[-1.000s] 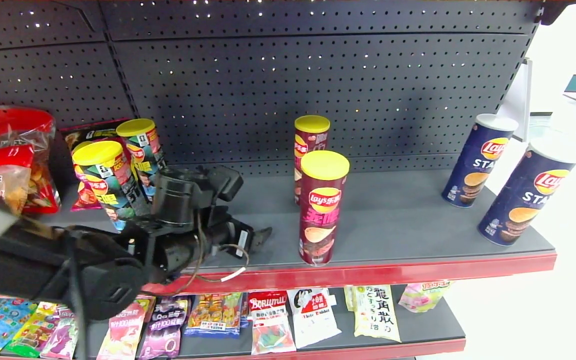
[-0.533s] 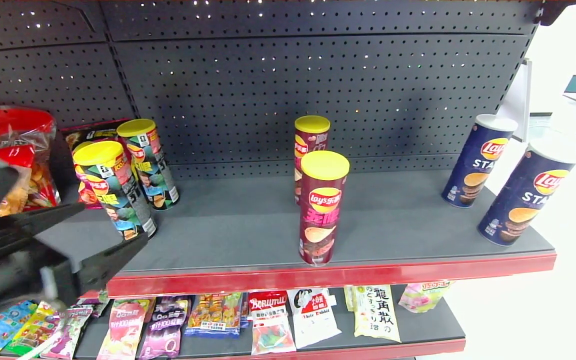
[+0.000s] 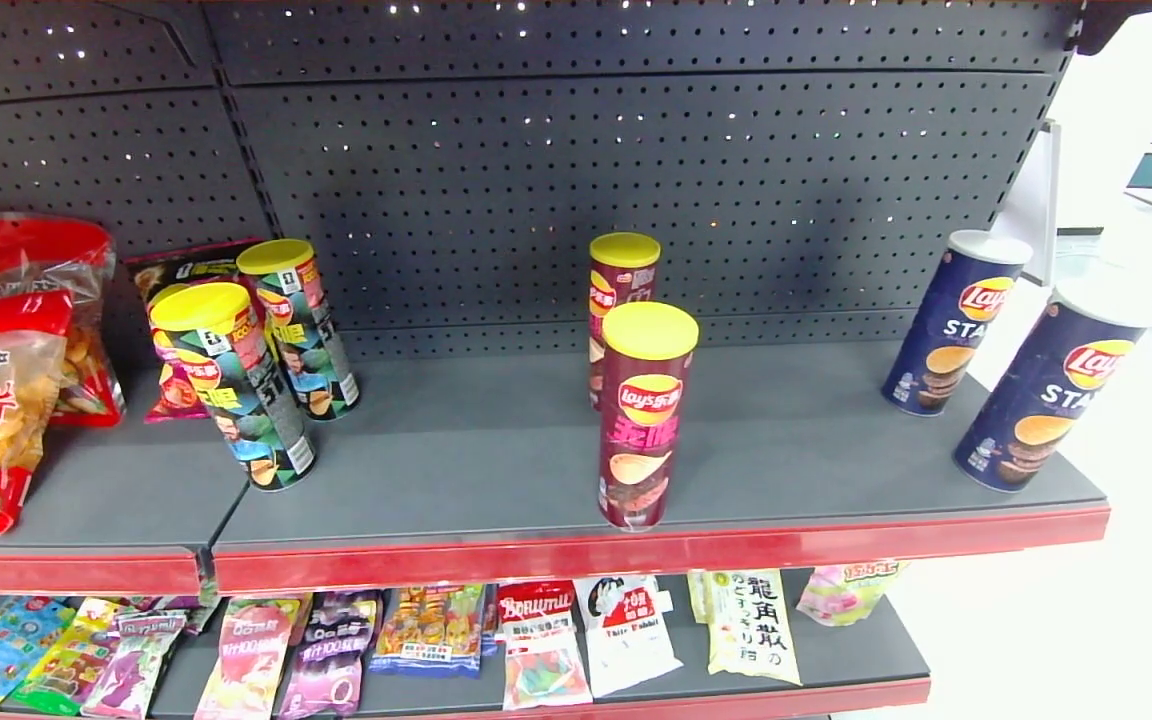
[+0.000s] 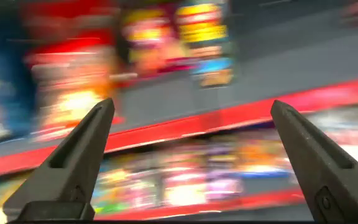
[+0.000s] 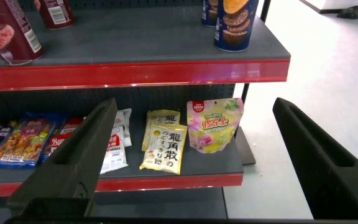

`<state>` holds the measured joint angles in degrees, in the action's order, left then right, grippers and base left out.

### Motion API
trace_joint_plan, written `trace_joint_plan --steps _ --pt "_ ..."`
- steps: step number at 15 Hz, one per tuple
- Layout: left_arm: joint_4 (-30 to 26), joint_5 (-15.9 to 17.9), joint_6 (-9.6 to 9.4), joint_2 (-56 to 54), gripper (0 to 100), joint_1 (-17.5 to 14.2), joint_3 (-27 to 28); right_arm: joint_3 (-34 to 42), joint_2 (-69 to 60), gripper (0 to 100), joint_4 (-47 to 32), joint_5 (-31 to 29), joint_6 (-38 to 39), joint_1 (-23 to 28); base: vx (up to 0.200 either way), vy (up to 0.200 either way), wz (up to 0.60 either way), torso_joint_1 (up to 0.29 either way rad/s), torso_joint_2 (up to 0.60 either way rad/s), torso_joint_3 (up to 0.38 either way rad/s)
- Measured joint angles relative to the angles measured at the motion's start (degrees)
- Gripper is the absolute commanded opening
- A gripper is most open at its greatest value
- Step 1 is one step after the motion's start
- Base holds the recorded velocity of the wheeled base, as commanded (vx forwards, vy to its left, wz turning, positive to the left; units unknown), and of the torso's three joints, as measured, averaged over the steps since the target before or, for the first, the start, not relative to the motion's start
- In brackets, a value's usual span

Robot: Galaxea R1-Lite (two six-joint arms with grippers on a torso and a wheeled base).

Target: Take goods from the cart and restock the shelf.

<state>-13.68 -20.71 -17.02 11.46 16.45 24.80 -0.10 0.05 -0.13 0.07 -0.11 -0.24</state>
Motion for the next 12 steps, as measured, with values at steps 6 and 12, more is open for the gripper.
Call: trace_joint_plan --steps 6,12 --pt "0.0 -2.7 -5.18 -4.2 100 -2.0 2.7 0.1 0.0 100 0.0 0.1 -0.5 0.0 0.0 0.0 0.0 0.0 0.0 0.0" --pt "-0.1 -2.2 4.66 -5.9 100 -2.0 2.1 0.0 0.0 100 0.0 0.2 -0.1 0.0 0.0 0.0 0.0 0.0 0.0 0.0"
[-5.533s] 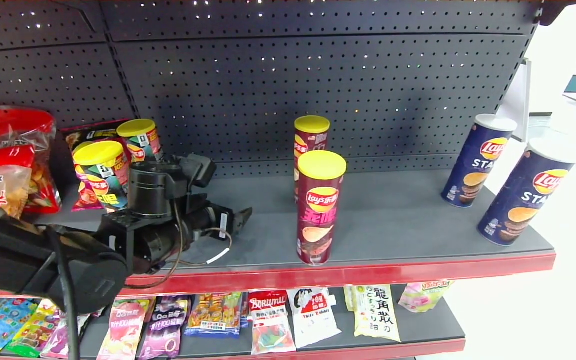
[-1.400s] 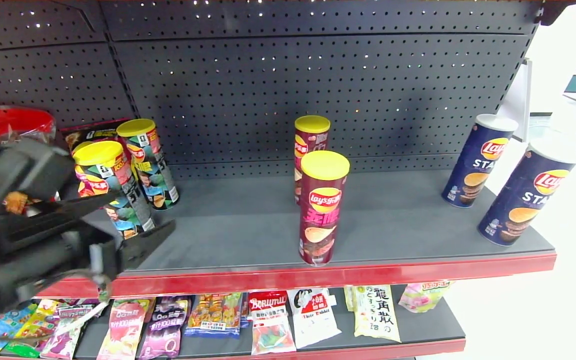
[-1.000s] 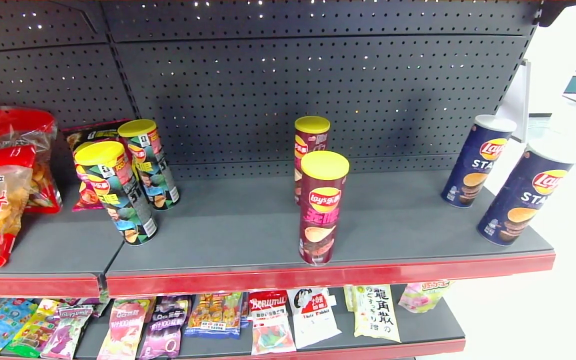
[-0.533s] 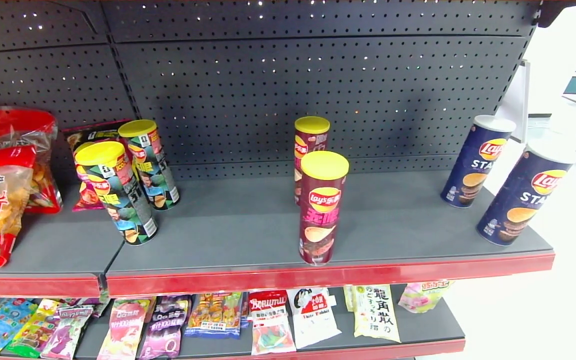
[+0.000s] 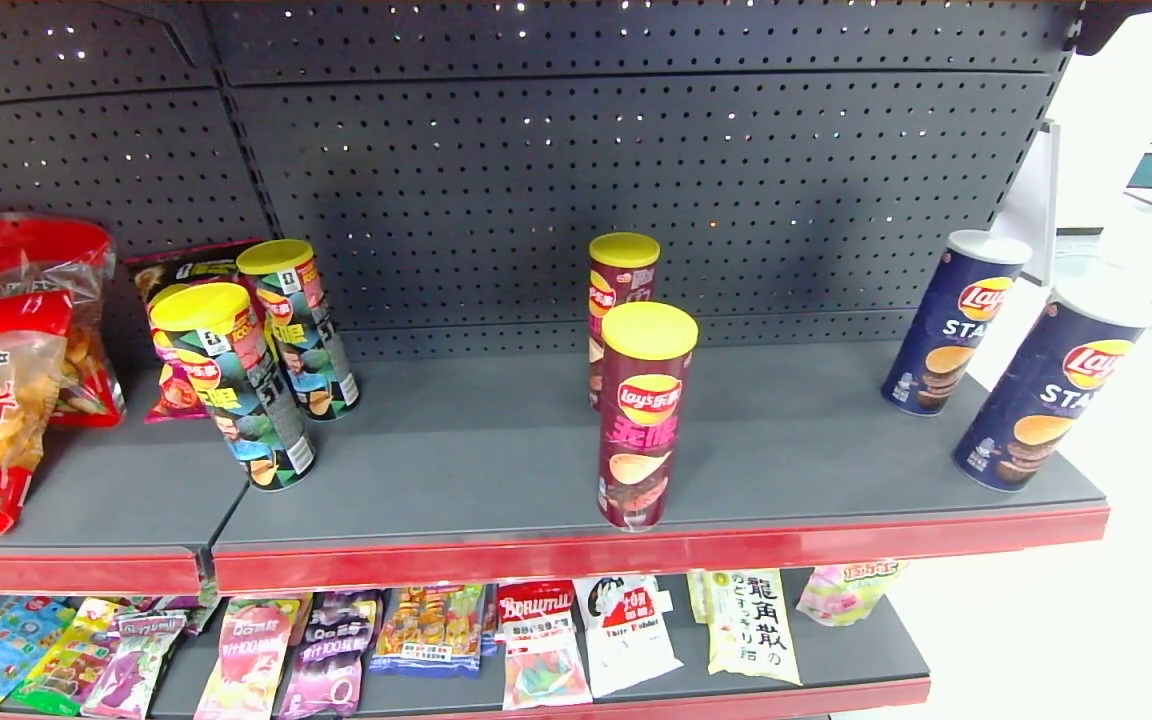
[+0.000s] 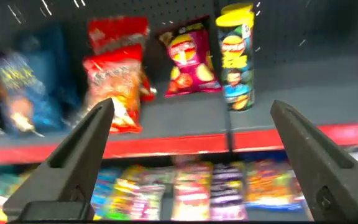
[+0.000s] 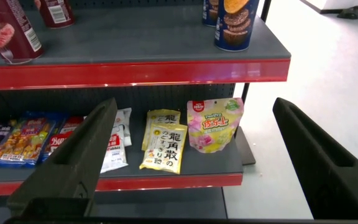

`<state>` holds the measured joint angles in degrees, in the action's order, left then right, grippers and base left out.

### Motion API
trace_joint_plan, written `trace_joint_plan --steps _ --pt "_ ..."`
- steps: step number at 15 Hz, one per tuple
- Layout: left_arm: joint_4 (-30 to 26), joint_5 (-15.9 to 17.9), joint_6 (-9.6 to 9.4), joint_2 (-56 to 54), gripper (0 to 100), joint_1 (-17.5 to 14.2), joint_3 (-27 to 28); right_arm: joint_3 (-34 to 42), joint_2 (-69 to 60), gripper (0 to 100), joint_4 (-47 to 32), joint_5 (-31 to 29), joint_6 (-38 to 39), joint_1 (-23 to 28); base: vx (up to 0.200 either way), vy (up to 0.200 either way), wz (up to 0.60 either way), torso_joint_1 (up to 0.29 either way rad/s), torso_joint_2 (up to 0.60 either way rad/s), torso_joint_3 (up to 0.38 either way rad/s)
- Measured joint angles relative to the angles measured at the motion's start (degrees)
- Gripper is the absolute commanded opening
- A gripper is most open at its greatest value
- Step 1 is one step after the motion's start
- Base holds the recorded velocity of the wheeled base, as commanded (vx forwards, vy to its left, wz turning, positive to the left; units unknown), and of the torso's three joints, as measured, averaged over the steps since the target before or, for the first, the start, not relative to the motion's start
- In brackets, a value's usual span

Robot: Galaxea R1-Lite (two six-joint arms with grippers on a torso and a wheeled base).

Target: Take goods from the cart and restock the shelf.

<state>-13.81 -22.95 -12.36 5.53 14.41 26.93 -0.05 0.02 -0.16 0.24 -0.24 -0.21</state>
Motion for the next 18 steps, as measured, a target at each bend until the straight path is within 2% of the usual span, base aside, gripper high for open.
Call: trace_joint_plan --steps 1,3,4,5,6,7,8,9,11,12,13,15,16,17,18 --pt "-0.3 0.0 2.6 -0.1 100 0.0 -0.9 0.0 0.0 100 0.0 0.0 -0.1 0.0 0.0 0.0 0.0 0.0 0.0 0.0" --pt "-0.1 0.7 4.0 -0.1 100 0.0 -4.4 0.0 0.2 100 0.0 0.8 -0.6 -0.1 0.0 0.0 0.0 0.0 0.0 0.0" --pt "0.0 3.2 4.95 -0.1 100 0.0 -6.3 0.0 0.2 100 0.2 1.6 0.0 -0.1 0.0 0.0 0.0 0.0 0.0 0.0" --pt "0.0 6.8 6.75 -0.1 100 0.0 -8.1 -1.0 0.3 100 0.3 2.6 0.9 -0.2 0.0 0.0 0.0 0.0 0.0 0.0" --pt "0.3 12.1 8.07 -0.1 100 0.0 -9.8 -3.0 0.9 100 0.4 3.2 1.7 -0.3 0.0 0.0 0.0 0.0 0.0 0.0" --pt "1.9 15.7 9.44 -0.1 100 0.0 -11.9 -5.9 2.6 100 0.5 3.4 2.3 -0.6 0.0 0.0 0.0 0.0 0.0 0.0" --pt "4.2 16.5 10.84 -0.1 100 0.0 -13.9 -9.8 5.8 100 0.5 3.4 2.8 -0.9 0.0 0.0 0.0 0.0 0.0 0.0" --pt "5.7 14.8 11.43 -0.1 100 0.0 -16.0 -13.9 10.3 100 0.7 3.6 3.1 -1.2 0.0 0.0 0.0 0.0 0.0 0.0" --pt "6.6 6.7 11.63 0.0 100 -0.2 -19.3 -21.8 22.1 100 1.6 3.7 3.5 -2.0 0.0 0.0 0.0 0.0 0.0 0.0" --pt "6.6 4.2 11.63 0.0 100 -1.0 -20.2 -24.8 27.7 100 3.1 3.8 3.5 -2.4 0.0 0.0 0.0 0.0 0.0 0.0" --pt "6.6 3.0 11.61 0.1 100 -3.1 -20.7 -26.7 32.5 100 4.6 3.9 3.4 -2.7 0.0 0.0 0.0 0.0 0.0 0.0" --pt "6.3 3.2 11.52 0.8 100 -9.7 -21.3 -27.6 39.5 100 6.3 4.5 2.3 -3.4 0.0 0.0 0.0 0.0 0.0 0.0" --pt "6.2 5.1 11.54 0.8 100 -12.4 -21.6 -26.5 41.1 100 6.4 4.9 2.1 -3.6 0.0 0.0 0.0 0.0 0.0 0.0" --pt "6.2 7.5 11.79 0.2 100 -13.6 -21.7 -25.4 42.1 100 6.4 5.5 2.0 -3.9 0.0 0.0 0.0 0.0 0.0 0.0" --pt "6.5 12.4 12.65 -1.0 100 -14.1 -22.0 -24.4 42.7 100 6.5 5.9 2.0 -4.3 0.0 0.0 0.0 0.0 0.0 0.0"
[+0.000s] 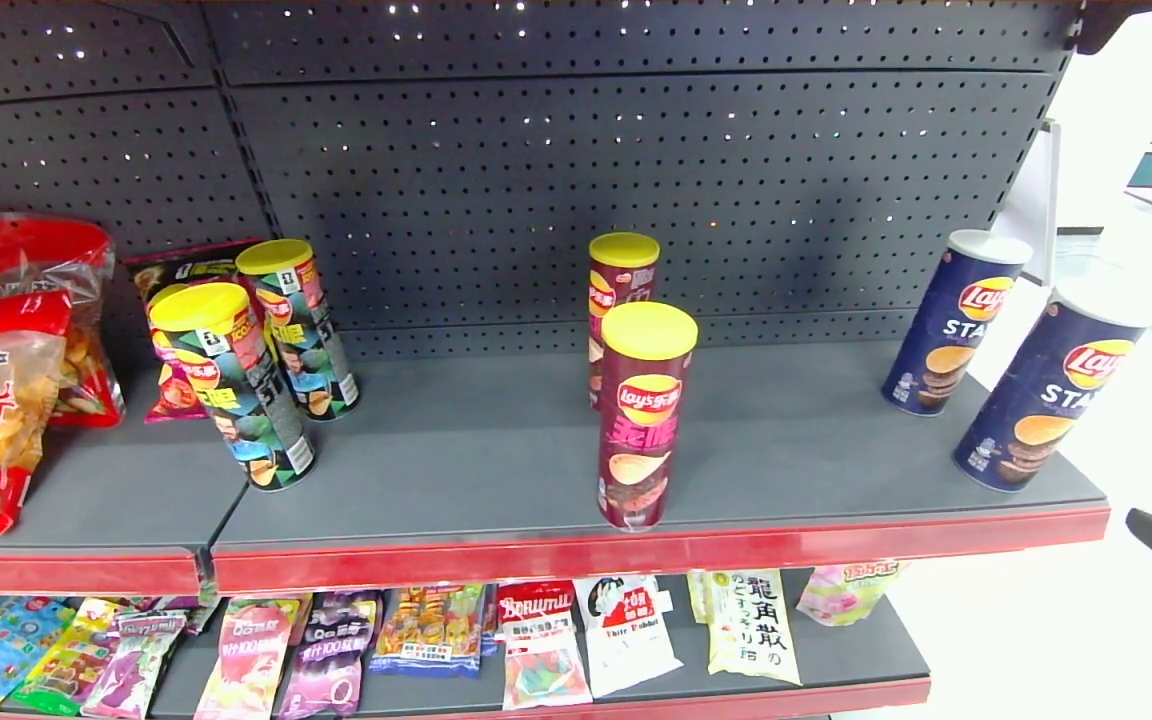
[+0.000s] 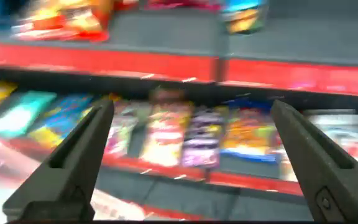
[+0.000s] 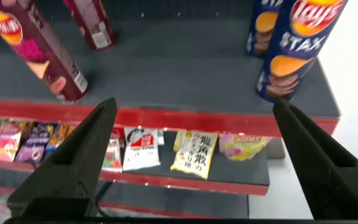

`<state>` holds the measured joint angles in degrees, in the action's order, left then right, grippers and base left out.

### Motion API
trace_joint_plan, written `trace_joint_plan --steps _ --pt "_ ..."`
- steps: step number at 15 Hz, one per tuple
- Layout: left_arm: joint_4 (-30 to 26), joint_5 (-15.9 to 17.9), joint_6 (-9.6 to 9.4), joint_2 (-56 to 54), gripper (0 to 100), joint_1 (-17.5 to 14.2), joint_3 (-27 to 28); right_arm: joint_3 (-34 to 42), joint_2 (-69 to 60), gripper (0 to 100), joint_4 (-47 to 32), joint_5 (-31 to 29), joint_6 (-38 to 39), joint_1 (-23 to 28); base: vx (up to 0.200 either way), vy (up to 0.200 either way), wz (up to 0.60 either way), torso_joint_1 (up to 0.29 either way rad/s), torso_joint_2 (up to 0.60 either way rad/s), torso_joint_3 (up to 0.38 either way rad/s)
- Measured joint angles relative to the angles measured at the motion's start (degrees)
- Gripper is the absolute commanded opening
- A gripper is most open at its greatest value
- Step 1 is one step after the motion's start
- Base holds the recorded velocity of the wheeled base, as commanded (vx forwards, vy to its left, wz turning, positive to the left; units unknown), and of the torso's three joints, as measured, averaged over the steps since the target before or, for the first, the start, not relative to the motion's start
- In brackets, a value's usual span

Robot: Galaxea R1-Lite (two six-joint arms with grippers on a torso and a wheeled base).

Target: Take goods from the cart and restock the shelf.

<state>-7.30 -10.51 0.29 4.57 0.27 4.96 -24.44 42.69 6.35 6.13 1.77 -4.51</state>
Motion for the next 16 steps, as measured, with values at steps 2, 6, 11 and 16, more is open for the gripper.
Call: trace_joint_plan --steps 2,6,11,16 --pt "5.7 9.0 3.56 -2.1 100 -0.3 -1.6 1.2 0.9 100 0.0 0.3 -0.1 -0.6 0.0 0.0 0.0 0.0 0.0 0.0" --pt "7.7 11.8 3.67 -4.0 100 -0.4 -4.0 1.3 2.2 100 0.1 1.3 -2.3 -0.9 0.0 0.0 0.0 0.0 0.0 0.0" --pt "7.4 13.5 6.41 -4.3 100 -0.4 -4.1 2.3 2.9 100 0.1 1.7 -3.3 -6.9 0.0 0.0 0.0 0.0 0.0 0.0" --pt "7.6 9.3 10.19 -4.4 100 -0.4 -4.1 3.4 3.1 100 0.0 1.3 -3.4 -7.7 0.0 0.0 0.0 0.0 0.0 0.0"
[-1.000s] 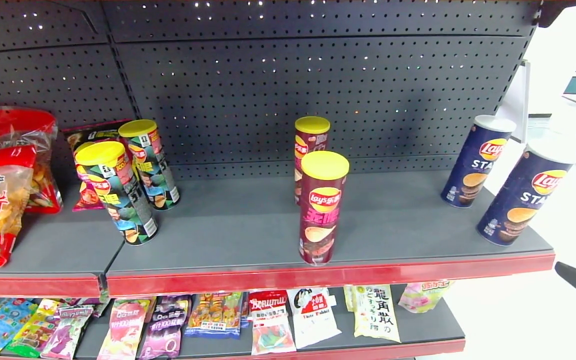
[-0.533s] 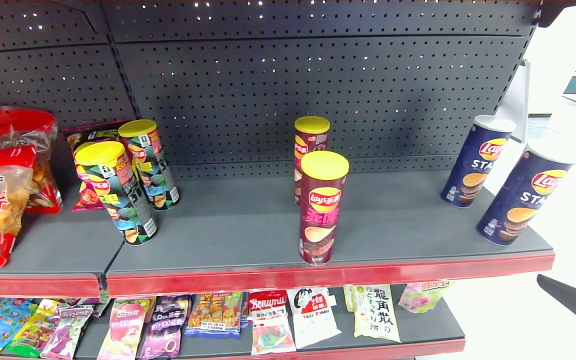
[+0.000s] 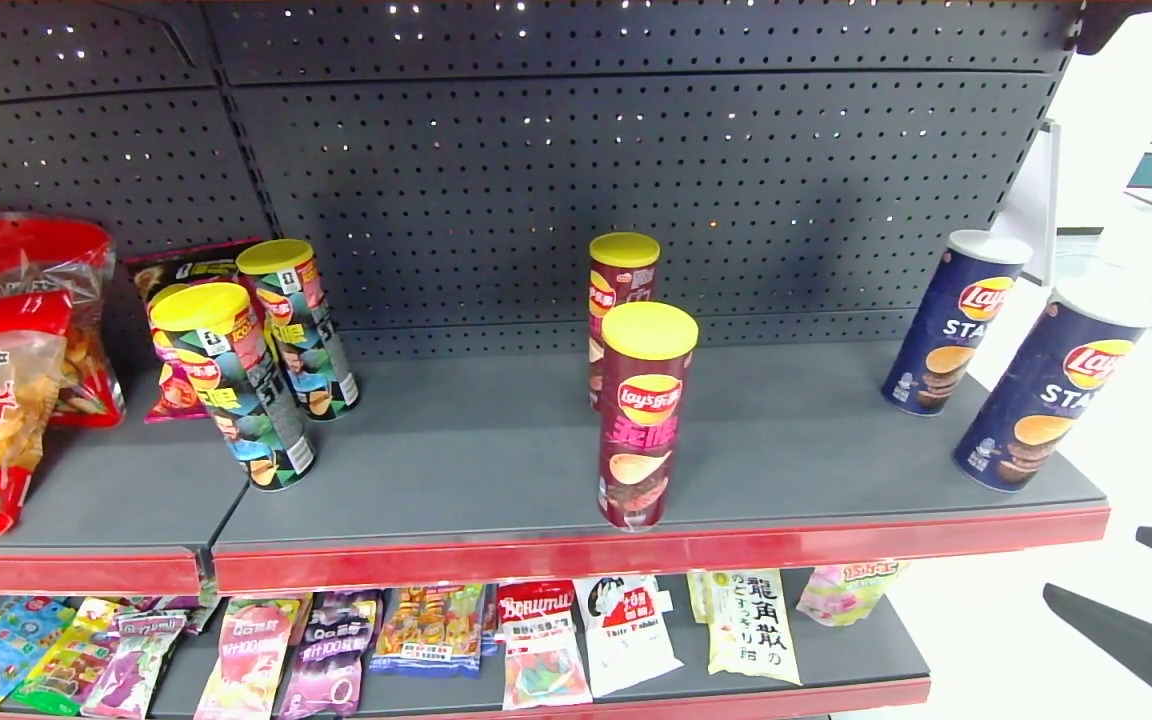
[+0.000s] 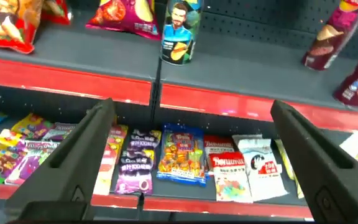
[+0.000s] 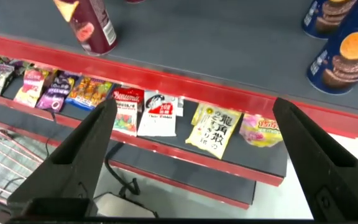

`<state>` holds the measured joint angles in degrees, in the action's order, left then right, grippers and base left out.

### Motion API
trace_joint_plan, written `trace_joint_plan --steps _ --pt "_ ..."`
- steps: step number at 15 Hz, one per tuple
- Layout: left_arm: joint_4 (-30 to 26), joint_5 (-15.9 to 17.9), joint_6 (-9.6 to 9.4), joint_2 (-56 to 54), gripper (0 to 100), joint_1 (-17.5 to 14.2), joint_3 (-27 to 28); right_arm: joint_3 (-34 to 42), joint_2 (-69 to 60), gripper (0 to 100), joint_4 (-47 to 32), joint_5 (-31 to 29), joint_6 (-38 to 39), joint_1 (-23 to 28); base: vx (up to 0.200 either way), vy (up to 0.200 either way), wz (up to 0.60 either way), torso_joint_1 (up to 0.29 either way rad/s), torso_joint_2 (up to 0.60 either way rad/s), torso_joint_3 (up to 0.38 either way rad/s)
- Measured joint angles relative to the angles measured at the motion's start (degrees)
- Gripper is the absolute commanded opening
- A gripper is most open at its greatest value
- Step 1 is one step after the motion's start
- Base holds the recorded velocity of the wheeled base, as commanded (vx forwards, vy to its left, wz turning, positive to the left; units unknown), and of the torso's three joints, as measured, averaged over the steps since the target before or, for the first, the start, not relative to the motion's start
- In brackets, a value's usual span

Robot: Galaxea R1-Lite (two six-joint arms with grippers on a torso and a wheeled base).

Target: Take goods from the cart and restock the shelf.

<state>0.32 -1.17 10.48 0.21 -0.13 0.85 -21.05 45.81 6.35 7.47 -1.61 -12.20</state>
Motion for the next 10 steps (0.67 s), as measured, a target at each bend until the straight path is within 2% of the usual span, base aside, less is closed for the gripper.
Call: trace_joint_plan --steps 1,3,6,7,9,10 --pt "0.0 1.1 -1.95 0.0 100 0.0 0.0 0.4 -0.1 100 0.1 0.0 0.0 0.0 0.0 0.0 0.0 0.0 0.0 0.0" --pt "0.1 6.4 -8.83 0.0 100 0.0 0.0 1.0 -0.2 100 0.0 0.0 -1.1 0.0 0.0 0.0 0.0 0.0 0.0 0.0" --pt "1.0 7.5 -10.05 0.0 100 0.0 -0.3 1.0 -0.3 100 0.0 0.0 -1.9 0.0 0.0 0.0 0.0 0.0 0.0 0.0" --pt "1.6 5.5 -10.06 0.0 100 0.0 -0.4 1.0 -0.4 100 0.0 0.0 -2.2 0.1 0.0 0.0 0.0 0.0 0.0 0.0" --pt "1.9 -3.9 -10.41 0.0 100 0.0 -0.5 1.1 -0.7 100 0.0 0.0 -2.2 0.1 0.0 0.0 0.0 0.0 0.0 0.0" --pt "1.9 -5.4 -10.44 0.0 100 0.0 -0.6 1.2 -1.0 100 0.0 0.0 -2.2 0.2 0.0 0.0 0.0 0.0 0.0 0.0"
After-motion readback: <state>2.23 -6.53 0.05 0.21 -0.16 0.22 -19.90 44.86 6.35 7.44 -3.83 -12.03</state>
